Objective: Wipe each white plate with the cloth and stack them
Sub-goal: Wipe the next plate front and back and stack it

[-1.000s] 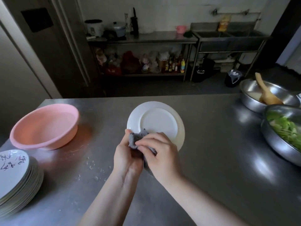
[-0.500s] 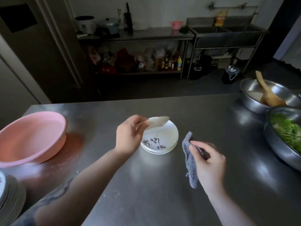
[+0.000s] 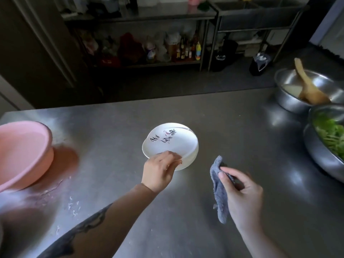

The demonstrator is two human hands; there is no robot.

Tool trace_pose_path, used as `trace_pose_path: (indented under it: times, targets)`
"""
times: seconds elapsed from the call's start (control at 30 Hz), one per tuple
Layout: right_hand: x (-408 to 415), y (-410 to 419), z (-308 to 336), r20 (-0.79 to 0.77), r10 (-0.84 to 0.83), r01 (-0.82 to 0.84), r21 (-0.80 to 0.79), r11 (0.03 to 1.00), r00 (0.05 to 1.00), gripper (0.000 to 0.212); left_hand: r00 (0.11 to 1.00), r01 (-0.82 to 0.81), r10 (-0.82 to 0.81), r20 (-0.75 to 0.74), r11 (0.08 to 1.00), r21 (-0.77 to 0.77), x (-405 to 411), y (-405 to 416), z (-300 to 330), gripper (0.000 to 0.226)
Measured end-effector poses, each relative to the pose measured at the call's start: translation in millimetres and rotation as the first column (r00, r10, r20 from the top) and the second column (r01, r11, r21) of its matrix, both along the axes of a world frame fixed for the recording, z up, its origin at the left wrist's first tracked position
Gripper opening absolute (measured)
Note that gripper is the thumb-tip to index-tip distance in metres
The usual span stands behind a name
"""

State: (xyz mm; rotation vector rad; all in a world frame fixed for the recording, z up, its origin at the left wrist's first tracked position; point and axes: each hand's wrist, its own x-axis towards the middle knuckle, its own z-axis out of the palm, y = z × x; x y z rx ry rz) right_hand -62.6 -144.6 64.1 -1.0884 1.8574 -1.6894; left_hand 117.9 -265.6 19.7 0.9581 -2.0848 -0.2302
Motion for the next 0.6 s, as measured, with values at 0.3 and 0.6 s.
trace_pose_path:
  times: [0.3,0.6]
  targets:
    - [4,2,-10,0.004,0.013,-0.013,0.026,1.000,1.000,0.029,0.999,-0.051,0.042,0.034,0.943,0.328,-9,-8,-21,0.007]
    - [6,2,-14,0.014,0.017,-0.017,0.044,0.999,1.000,0.022,0.996,-0.093,0.079,0.051,0.895,0.437,-17,-3,-21,0.010]
